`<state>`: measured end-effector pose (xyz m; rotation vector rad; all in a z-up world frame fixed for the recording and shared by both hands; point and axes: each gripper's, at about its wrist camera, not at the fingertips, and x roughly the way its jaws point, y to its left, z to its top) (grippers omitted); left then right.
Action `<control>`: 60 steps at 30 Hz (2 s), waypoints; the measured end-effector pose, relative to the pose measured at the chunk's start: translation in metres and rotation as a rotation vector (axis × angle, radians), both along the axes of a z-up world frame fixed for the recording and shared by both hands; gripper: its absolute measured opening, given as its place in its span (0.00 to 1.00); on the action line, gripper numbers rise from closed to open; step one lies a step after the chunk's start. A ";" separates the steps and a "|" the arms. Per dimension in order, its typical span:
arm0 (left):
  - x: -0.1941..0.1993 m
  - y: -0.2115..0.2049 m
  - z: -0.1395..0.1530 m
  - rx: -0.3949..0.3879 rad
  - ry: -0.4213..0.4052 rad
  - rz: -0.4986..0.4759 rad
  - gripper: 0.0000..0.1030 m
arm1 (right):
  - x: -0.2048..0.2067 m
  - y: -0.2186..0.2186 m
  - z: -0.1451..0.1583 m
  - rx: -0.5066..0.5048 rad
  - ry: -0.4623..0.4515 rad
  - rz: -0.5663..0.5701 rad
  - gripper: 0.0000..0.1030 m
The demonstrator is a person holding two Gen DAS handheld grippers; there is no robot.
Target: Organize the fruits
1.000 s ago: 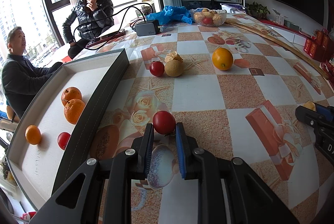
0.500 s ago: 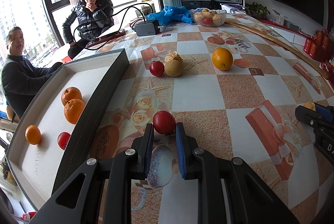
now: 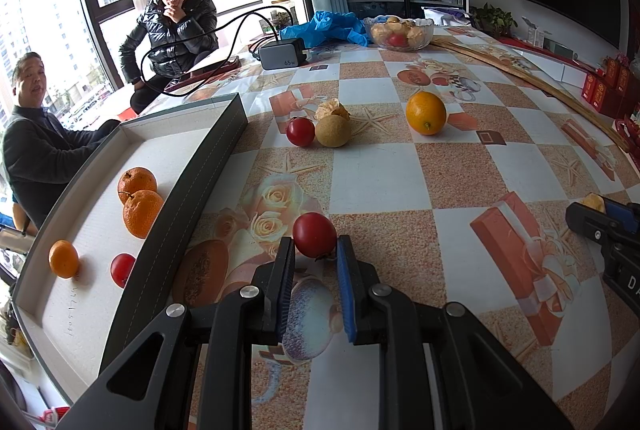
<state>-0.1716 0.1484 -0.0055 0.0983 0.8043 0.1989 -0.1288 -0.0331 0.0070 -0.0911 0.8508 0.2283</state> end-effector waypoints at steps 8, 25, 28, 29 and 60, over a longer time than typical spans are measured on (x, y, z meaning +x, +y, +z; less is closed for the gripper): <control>0.000 0.000 0.000 -0.001 0.000 0.000 0.22 | 0.000 0.000 0.000 0.000 0.000 0.000 0.24; 0.000 0.002 0.000 -0.003 -0.001 0.000 0.22 | 0.000 0.000 0.000 0.000 0.000 -0.001 0.24; 0.000 0.002 0.000 -0.004 -0.001 0.000 0.22 | 0.000 0.000 0.000 -0.002 0.000 -0.001 0.24; -0.001 0.002 0.000 -0.004 -0.001 0.000 0.22 | 0.000 0.001 0.000 -0.005 -0.001 0.000 0.24; -0.025 0.100 0.067 -0.364 0.002 -0.031 0.03 | 0.031 0.022 0.043 0.252 0.245 0.067 0.24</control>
